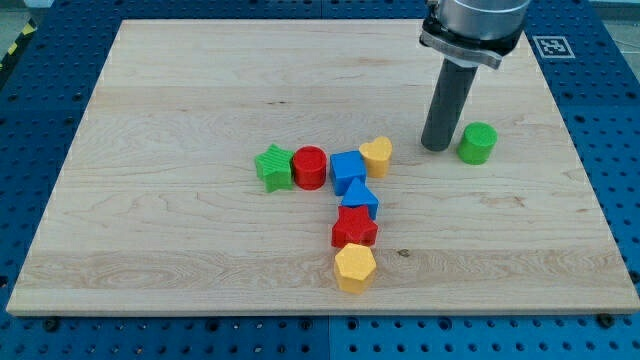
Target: Push the green circle towards the center right of the board
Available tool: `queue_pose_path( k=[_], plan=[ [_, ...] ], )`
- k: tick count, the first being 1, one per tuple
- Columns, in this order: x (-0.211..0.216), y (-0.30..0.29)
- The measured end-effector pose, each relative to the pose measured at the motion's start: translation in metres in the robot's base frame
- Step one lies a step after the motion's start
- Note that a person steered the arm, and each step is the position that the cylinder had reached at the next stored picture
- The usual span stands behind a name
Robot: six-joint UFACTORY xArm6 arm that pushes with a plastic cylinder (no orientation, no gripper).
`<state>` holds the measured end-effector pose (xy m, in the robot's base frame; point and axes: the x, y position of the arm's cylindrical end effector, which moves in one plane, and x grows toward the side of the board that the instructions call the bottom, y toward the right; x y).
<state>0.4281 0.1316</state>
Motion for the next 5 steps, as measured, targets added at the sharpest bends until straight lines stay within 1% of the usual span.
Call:
queue_pose_path(
  k=[1,2,3,5],
  plan=[
    [0.007,0.03],
    [0.018,0.036],
    [0.01,0.044],
    [0.019,0.083]
  ],
)
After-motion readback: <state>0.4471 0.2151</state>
